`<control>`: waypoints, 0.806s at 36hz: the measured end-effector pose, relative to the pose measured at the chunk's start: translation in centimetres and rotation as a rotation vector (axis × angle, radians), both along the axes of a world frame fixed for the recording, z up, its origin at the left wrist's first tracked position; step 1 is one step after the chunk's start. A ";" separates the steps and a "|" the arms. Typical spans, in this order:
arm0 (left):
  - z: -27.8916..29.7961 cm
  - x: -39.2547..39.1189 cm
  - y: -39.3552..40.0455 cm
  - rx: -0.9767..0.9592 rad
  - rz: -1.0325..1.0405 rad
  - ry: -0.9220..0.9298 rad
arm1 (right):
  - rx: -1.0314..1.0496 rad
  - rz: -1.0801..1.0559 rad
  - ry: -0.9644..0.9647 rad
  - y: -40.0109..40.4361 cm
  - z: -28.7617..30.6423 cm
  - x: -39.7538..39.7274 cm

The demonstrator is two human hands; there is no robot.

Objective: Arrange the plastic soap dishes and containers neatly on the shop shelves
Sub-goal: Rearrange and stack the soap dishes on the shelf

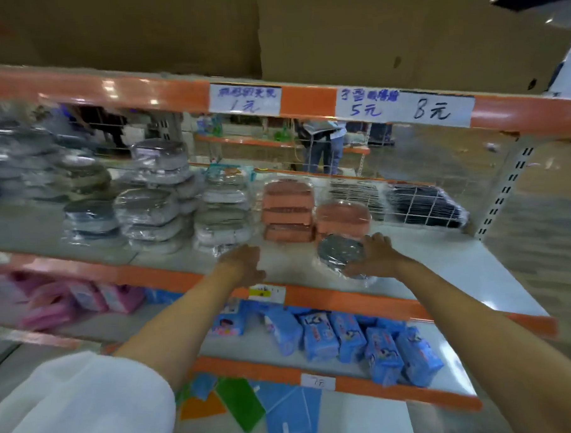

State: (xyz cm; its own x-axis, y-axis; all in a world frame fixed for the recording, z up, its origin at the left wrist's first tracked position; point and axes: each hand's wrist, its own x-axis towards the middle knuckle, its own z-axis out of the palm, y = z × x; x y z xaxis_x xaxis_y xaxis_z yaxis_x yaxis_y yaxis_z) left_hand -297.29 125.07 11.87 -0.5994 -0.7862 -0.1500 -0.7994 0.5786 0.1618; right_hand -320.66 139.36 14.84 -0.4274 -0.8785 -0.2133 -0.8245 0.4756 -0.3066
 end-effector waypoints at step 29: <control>4.5 30.3 -10.6 -0.099 0.579 0.154 | -0.272 0.619 -0.139 -26.7 5.1 31.9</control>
